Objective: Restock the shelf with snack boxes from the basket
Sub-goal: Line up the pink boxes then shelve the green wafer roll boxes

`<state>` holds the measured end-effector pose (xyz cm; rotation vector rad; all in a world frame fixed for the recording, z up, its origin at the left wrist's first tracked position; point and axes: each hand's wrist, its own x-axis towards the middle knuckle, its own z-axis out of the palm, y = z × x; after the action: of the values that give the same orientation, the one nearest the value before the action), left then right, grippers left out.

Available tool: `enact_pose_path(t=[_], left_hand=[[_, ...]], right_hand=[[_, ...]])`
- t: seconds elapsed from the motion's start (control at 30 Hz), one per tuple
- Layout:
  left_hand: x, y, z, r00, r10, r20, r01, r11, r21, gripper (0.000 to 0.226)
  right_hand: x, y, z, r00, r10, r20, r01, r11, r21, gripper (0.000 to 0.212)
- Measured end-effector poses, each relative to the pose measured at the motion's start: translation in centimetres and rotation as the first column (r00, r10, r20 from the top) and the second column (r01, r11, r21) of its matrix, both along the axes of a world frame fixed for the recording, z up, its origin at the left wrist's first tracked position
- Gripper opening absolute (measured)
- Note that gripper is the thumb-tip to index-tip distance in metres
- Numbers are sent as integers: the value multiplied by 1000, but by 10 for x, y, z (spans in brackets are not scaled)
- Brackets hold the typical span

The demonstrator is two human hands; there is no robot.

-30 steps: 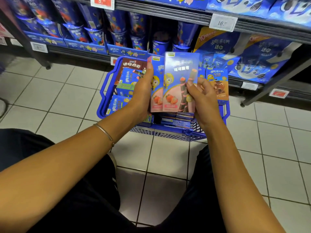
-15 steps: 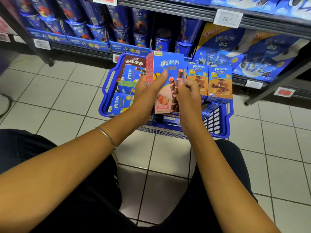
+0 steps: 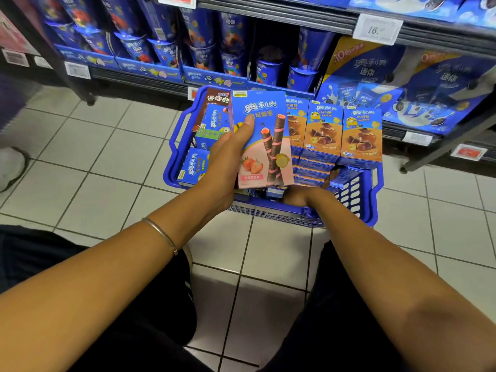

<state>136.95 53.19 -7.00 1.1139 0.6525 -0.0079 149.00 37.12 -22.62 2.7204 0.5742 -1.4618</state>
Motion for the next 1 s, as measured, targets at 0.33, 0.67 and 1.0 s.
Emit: enact_pose_path(t=[0.33,0.67,1.0], left_hand=[[-11,6,-3,1000,10,6,-10,1000,-19,44],[-17,10,-7,1000,5,-14,-5,1000,13,41],[-9,17,-5,1000,26,7,-25,1000,-16,51]], right_hand=[[6,2,-6,982,185,28,-180,977,-112,35],[18,-5,-28,979,1,-205,-38,983,-178,41],[8,-18,10,988,-37,-150,66,979,195,25]])
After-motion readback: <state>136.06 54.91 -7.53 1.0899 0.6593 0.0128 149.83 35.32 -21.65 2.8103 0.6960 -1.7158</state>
